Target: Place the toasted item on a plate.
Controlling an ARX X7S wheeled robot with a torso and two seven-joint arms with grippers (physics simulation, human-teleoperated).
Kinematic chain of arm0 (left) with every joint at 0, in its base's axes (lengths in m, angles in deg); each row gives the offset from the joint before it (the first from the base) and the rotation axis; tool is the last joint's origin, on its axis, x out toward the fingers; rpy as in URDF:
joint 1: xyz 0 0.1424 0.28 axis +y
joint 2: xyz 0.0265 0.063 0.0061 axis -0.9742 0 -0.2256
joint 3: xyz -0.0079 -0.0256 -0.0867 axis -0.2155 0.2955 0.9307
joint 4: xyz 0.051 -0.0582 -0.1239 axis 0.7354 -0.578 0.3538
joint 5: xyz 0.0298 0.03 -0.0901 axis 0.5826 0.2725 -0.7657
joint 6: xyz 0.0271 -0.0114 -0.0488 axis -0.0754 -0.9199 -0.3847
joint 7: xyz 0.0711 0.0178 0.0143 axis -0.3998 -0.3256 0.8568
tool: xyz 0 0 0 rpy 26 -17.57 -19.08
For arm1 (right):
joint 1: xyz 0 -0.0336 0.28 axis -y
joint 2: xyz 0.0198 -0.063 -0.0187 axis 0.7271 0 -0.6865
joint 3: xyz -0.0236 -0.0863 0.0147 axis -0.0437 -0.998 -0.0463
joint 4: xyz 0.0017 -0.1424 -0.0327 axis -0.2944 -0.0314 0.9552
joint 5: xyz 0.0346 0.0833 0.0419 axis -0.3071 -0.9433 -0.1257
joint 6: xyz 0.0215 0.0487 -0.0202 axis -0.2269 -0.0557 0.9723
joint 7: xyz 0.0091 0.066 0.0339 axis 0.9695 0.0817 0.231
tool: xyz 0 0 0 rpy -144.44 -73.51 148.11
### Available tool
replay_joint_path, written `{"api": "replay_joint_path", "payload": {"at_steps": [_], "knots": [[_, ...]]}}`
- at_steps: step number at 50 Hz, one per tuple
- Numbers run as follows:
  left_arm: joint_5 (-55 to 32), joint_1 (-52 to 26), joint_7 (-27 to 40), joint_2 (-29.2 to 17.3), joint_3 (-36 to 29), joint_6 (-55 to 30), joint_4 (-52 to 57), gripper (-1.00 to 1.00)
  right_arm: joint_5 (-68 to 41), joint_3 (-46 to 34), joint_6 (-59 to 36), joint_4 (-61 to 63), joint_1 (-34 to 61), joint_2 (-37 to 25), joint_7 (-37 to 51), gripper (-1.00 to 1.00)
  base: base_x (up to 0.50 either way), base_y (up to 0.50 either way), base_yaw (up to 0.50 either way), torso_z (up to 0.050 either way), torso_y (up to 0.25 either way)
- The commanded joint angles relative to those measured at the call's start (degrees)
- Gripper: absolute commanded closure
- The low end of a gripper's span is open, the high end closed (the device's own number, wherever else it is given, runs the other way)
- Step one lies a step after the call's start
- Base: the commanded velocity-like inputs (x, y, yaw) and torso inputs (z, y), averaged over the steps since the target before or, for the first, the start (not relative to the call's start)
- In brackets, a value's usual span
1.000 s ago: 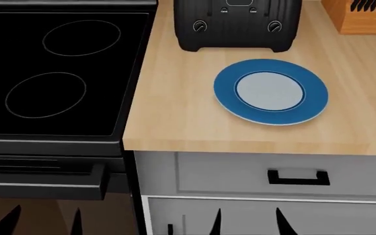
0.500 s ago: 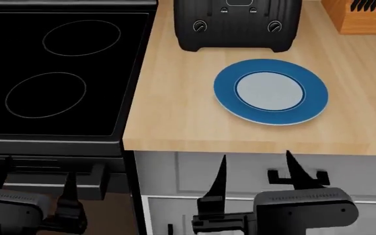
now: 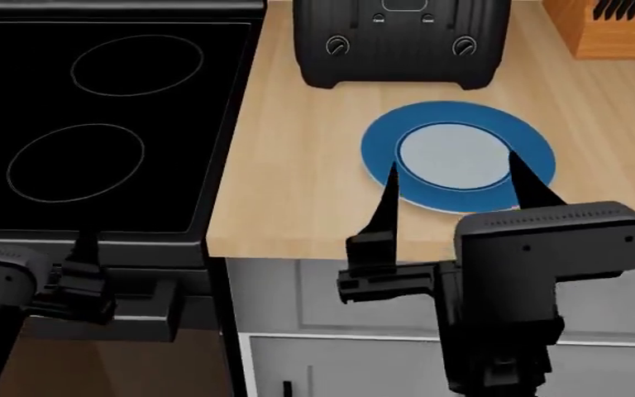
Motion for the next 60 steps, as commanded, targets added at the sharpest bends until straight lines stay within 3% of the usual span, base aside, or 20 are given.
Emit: {"api": "replay_joint_path", "payload": {"at_steps": [1, 60], "knots": [[-0.7, -1.1, 0.7, -1.4, 1.6, -3.1, 3.1, -1.0, -1.3, 1.4, -3.6, 4.1, 2.3, -1.2, 0.5, -1.0, 0.26, 0.0, 0.0, 0.0, 0.0], [-2.4, -0.1, 2.1, -3.0, 3.1, -4.2, 5.8, -1.0, -3.6, 0.4, -3.6, 5.6, 4.1, -1.4, 1.2, -1.0, 0.17, 0.03, 0.0, 0.0, 0.0]]}}
